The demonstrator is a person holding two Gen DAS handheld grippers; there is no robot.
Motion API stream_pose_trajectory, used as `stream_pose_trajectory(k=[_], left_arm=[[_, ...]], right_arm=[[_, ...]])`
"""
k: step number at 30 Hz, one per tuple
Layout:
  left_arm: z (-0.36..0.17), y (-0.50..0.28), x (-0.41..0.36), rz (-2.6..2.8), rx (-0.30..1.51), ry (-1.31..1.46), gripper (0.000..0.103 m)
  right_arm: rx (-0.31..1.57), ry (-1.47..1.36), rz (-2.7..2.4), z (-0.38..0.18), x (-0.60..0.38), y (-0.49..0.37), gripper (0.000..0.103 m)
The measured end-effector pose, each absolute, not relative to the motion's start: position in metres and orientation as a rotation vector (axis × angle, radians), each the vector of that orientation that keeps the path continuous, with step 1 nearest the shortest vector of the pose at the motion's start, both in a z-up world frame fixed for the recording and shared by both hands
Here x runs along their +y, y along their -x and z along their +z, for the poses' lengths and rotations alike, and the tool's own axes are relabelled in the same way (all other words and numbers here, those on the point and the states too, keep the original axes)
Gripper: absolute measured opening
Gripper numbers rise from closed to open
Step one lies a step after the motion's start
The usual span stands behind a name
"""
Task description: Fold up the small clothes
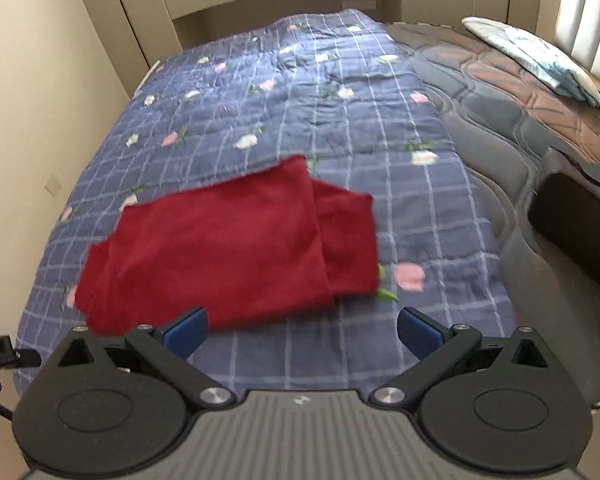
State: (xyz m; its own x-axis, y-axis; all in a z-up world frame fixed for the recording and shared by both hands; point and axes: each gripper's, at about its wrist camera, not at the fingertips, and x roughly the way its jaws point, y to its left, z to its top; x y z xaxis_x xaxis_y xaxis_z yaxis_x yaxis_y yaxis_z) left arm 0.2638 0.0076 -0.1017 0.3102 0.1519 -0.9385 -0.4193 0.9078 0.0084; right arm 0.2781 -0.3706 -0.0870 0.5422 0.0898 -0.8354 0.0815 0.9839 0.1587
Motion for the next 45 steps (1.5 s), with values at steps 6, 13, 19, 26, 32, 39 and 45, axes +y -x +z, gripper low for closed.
stream_pose_trajectory(k=[6, 13, 19, 26, 32, 39, 45], left_arm=[[-0.105, -0.214, -0.019, 0.4, 1.235, 0.248, 0.102], [-0.095, -0.201, -0.038, 0.376, 1.239, 0.235, 0.102], [-0.098, -0.209, -0.057, 0.302, 1.268, 0.163, 0.102], [-0.111, -0.205, -0.035, 0.325, 1.338, 0.196, 0.102], [-0.124, -0.22, 0.0, 0.362, 1.366, 0.271, 0.102], [-0.14, -0.272, 0.039, 0.315, 1.35, 0.379, 0.102], [-0.154, -0.313, 0.062, 0.261, 1.331, 0.38, 0.102]], right_arm=[[1.027, -0.205, -0.018, -0.09, -0.398, -0.248, 0.103], [1.039, -0.274, -0.059, -0.095, -0.426, -0.233, 0.103], [1.114, -0.28, -0.07, -0.107, -0.425, -0.24, 0.103], [1.164, -0.236, -0.03, -0.113, -0.392, -0.258, 0.103], [1.17, -0.139, -0.008, -0.108, -0.352, -0.282, 0.103], [1.153, -0.044, -0.016, -0.098, -0.302, -0.311, 0.103], [1.2, 0.037, 0.024, -0.105, -0.258, -0.317, 0.103]])
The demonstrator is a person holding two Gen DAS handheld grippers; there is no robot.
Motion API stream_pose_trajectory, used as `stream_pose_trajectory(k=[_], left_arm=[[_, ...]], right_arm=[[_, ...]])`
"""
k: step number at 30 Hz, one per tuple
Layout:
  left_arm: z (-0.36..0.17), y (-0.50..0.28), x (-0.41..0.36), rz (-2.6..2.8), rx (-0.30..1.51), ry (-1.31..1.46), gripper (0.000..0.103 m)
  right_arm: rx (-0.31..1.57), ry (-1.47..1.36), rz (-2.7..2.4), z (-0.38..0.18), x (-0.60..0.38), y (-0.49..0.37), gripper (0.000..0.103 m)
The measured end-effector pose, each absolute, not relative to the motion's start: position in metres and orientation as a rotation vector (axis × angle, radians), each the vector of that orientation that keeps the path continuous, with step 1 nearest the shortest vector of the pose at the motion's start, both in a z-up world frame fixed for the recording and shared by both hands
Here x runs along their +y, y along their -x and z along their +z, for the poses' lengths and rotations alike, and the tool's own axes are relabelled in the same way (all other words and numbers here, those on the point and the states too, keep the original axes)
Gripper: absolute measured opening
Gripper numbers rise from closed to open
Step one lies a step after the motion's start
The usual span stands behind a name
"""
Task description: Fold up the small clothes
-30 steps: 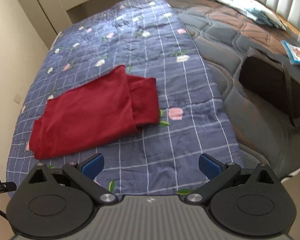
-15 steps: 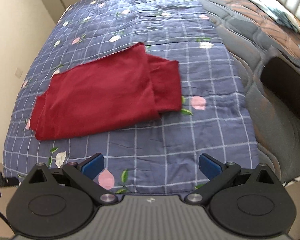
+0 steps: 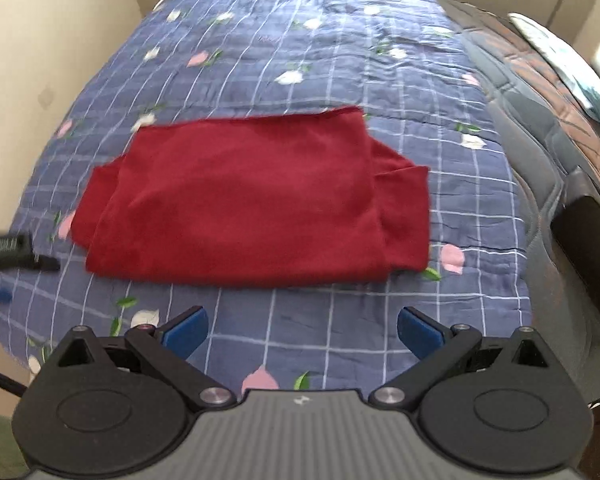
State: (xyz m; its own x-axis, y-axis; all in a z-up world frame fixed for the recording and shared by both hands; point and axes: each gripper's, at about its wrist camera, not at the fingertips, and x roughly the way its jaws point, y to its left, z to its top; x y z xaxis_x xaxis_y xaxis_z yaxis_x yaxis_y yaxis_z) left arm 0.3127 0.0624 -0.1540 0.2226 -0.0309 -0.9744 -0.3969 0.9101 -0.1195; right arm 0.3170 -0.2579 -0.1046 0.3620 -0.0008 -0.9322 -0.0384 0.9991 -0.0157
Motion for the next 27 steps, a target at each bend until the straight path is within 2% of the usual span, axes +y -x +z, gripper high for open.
stream_pose_trajectory(k=[16, 27], left_arm=[[-0.178, -0.353, 0.118, 0.223, 1.287, 0.441, 0.102], [-0.181, -0.333, 0.147, 0.288, 1.196, 0.452, 0.102]], right_arm=[[1.223, 0.11, 0.021, -0.113, -0.215, -0.33, 0.103], [0.933, 0.375, 0.084, -0.125, -0.17, -0.367, 0.103]])
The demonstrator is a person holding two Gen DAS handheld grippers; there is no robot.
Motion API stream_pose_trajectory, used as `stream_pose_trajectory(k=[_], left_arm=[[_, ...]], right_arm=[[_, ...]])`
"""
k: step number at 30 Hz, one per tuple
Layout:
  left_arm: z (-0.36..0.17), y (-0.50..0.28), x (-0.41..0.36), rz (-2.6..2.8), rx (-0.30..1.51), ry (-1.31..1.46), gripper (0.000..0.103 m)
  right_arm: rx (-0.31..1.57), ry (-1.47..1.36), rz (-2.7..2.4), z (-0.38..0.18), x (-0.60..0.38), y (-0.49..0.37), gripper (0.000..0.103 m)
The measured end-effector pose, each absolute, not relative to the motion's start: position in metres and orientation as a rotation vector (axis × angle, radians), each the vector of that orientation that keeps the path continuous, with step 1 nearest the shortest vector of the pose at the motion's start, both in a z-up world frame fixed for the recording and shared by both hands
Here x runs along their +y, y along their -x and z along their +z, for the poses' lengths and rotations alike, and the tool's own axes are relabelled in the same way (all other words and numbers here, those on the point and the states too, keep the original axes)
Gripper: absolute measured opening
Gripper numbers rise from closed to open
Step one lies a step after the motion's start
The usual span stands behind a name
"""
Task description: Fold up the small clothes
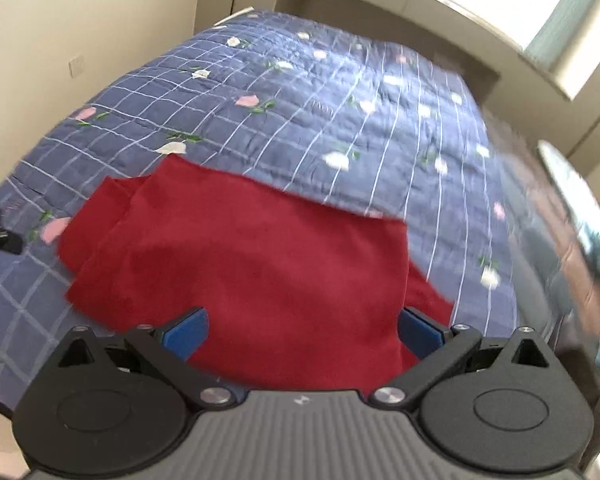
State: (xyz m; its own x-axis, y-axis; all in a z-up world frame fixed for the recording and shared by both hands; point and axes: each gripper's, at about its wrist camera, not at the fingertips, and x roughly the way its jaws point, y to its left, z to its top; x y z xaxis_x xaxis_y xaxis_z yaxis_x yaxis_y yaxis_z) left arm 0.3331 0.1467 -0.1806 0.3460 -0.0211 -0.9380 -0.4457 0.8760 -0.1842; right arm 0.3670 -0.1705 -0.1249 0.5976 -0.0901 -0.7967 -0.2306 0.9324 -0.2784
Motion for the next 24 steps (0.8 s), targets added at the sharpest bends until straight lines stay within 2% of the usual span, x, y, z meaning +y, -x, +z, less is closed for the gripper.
stream_pose_trajectory(k=[6, 13, 24], left_arm=[[-0.191, -0.329, 0.144, 0.27, 1.177, 0.484, 0.102], [-0.228, -0.347, 0.119, 0.204, 1.175, 0.424, 0.102], [-0.292, -0.375, 0.118, 0.254, 1.12, 0.566, 0.102]], right_arm=[[0.805, 0.455, 0.088, -0.165, -0.166, -0.391, 0.103], [0.851, 0.37, 0.155, -0.225, -0.176, -0.414, 0.103], [0.871, 0.229, 0.081, -0.288, -0.19, -0.42, 0.103]])
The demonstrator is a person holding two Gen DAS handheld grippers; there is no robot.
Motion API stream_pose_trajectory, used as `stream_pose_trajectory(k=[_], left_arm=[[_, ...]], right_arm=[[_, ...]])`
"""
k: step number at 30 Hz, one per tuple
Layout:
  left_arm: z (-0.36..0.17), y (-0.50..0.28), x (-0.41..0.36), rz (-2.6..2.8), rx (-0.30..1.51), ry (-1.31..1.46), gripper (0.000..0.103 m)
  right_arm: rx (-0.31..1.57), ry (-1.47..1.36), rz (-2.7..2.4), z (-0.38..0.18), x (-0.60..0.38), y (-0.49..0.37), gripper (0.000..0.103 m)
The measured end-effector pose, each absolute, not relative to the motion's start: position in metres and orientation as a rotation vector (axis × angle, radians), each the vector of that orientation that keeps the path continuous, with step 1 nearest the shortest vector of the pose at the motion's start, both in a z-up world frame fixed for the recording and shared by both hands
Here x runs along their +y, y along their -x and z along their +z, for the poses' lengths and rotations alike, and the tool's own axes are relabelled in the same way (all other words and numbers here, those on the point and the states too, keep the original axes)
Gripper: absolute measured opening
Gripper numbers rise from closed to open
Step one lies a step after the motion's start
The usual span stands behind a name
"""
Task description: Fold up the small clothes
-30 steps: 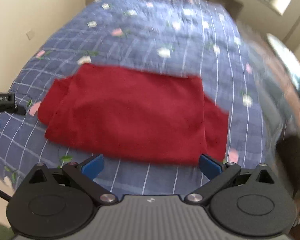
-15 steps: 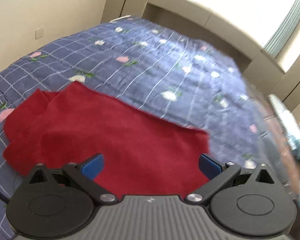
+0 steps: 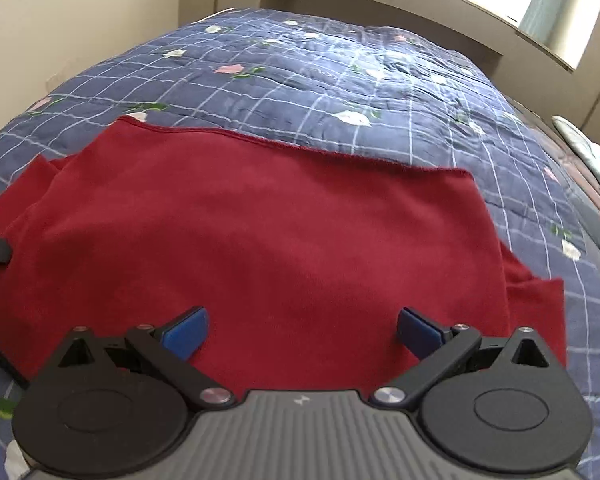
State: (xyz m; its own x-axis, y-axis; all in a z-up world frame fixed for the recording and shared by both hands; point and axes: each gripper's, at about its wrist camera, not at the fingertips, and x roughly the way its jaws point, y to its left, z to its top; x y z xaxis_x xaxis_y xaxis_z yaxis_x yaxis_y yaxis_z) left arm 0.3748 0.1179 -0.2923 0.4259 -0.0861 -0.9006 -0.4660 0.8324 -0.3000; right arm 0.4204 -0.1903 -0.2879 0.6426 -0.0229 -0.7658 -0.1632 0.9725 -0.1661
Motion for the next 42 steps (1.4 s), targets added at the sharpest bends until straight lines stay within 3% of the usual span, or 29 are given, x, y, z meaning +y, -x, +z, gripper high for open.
stream_pose_trajectory(k=[10, 25, 33, 39, 42], left_arm=[[-0.294, -0.37, 0.123, 0.222, 1.046, 0.742, 0.102], [-0.299, -0.376, 0.112, 0.201, 1.085, 0.695, 0.1], [-0.299, -0.376, 0.114, 0.168, 1.092, 0.731, 0.073], [-0.297, -0.378, 0.11, 0.194, 1.101, 0.712, 0.046], [-0.292, -0.377, 0.105, 0.182, 1.087, 0.704, 0.026]], right_arm=[[0.74, 0.295, 0.051, -0.312, -0.182, -0.395, 0.103], [0.681, 0.132, 0.05, -0.322, -0.201, -0.382, 0.103], [0.68, 0.125, 0.055, -0.323, -0.203, -0.383, 0.103], [0.675, 0.12, 0.058, -0.323, -0.204, -0.383, 0.103], [0.676, 0.114, 0.061, -0.323, -0.205, -0.383, 0.103]])
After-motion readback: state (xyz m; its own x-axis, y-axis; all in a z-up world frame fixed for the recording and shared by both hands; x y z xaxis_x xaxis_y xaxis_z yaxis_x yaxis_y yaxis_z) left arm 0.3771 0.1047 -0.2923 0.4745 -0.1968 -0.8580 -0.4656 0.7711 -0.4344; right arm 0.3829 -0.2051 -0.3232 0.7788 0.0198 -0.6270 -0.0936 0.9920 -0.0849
